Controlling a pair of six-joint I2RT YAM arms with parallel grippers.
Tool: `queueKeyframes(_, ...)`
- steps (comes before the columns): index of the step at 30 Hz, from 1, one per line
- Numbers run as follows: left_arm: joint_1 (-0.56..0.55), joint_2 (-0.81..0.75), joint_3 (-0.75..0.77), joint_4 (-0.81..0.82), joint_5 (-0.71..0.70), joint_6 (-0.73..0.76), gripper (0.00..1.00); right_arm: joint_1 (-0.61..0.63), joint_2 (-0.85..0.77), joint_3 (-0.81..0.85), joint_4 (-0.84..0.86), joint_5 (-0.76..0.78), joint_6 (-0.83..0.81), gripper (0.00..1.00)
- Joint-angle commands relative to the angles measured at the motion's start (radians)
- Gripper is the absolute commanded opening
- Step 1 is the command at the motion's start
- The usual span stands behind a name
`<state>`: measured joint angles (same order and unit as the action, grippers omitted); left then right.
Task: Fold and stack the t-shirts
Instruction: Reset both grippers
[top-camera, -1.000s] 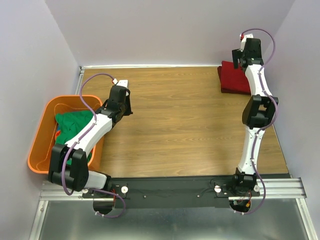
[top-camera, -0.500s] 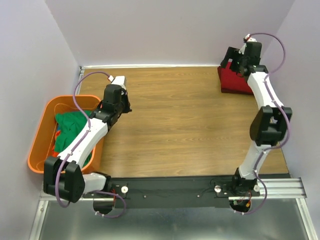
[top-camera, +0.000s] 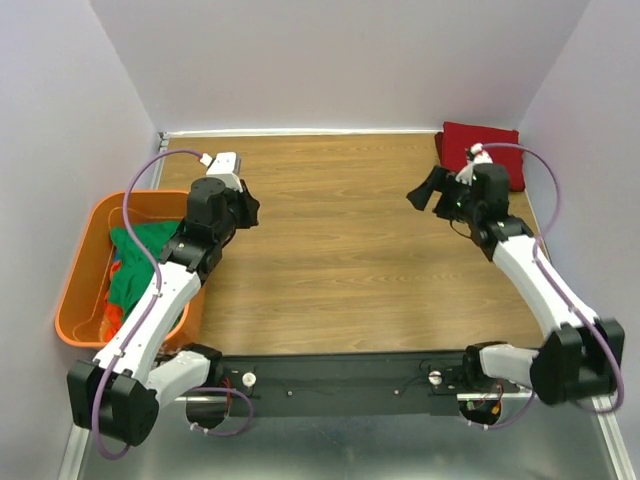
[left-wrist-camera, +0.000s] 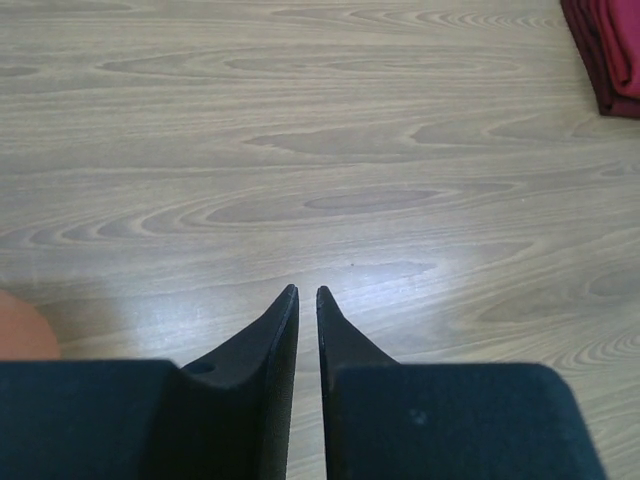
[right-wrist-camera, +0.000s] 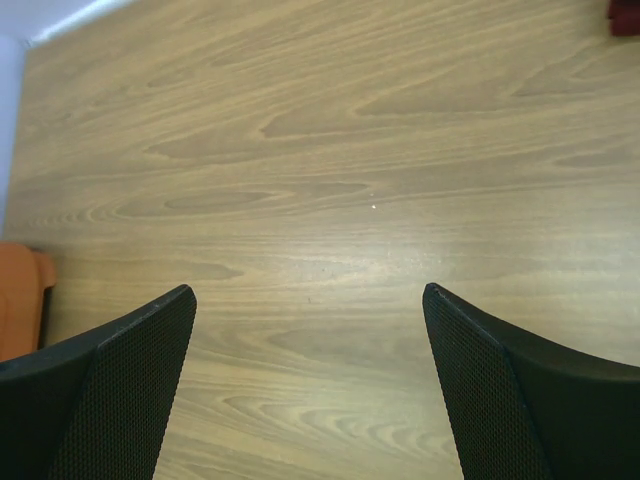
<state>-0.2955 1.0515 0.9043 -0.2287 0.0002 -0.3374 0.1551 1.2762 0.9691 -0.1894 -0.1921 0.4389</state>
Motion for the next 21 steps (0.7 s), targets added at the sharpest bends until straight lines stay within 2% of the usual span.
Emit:
queueKeyframes(1, 0.004, -0.068, -0.015, 0.009, 0.009, -0.011, 0.21, -0.006, -0.164, -0.113, 0.045, 0.091, 0.041, 1.0)
queueKeyframes(6, 0.004, -0.114, -0.05, 0.012, 0.024, -0.034, 0.21, -0.006, -0.241, -0.144, 0.027, 0.082, 0.032, 1.0)
queueKeyframes(9, 0.004, -0.14, -0.056, 0.011, 0.017, -0.043, 0.21, -0.008, -0.245, -0.155, 0.013, 0.126, 0.055, 1.0)
queueKeyframes(21, 0.006, -0.168, -0.061, 0.006, 0.009, -0.034, 0.23, -0.008, -0.241, -0.152, -0.002, 0.148, 0.041, 1.0)
